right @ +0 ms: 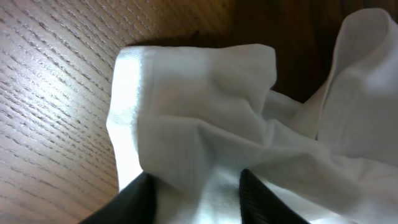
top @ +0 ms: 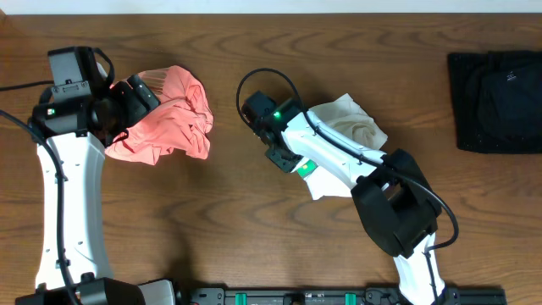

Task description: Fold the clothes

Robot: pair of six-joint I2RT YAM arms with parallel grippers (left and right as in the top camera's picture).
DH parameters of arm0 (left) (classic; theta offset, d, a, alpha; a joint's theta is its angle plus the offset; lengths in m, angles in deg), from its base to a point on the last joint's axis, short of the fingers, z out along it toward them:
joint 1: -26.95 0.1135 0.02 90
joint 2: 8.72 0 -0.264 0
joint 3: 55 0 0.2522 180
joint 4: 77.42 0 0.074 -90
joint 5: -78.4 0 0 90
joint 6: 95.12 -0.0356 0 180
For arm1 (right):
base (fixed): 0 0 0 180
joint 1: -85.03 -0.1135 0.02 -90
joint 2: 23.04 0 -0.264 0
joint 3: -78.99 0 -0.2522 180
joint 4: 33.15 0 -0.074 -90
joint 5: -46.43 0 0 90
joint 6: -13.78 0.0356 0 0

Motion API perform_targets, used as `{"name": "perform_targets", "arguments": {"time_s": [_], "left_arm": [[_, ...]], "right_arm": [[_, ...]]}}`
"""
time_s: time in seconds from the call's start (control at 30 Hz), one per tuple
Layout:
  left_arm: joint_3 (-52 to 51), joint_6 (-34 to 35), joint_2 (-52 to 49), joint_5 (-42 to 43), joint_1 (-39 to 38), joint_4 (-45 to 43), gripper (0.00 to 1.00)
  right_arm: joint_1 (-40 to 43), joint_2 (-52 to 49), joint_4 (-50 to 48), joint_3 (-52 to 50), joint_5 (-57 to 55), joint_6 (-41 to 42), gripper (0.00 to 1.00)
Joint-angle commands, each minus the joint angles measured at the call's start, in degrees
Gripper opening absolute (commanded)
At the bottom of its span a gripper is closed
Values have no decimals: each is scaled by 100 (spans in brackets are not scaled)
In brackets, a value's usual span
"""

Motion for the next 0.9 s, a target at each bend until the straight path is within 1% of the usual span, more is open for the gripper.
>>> {"name": "perform_targets", "arguments": {"time_s": [0.0, 0.07, 0.1, 0.27, 0.43, 0.57, 0.67, 0.87], "left_arm": [[-44, -118, 92, -33, 13, 28, 98], [-44, -118, 92, -33, 13, 28, 98], [-44, -118, 92, -33, 13, 26, 98], [-44, -118, 92, -33, 13, 24, 98], [-44, -118, 92, -33, 13, 26, 98], [-44, -118, 92, -33, 13, 26, 98], [-44, -164, 92, -33, 13, 26, 98], [-44, -225, 92, -33, 13, 24, 98]], "right_arm": [[-61, -42, -15, -50, -127, 9, 28], [-61, -39, -33, -50, -164, 24, 4], [-61, -37, -44, -46, -238, 76, 1], [-26, 7, 96, 332, -457, 142, 1], [149, 28, 490, 1469, -457, 140, 1], [437, 28, 577, 2184, -424, 195, 1], [743, 28, 629, 2435, -380, 372, 1], [1410, 28, 881, 2455, -26, 546, 1]]}}
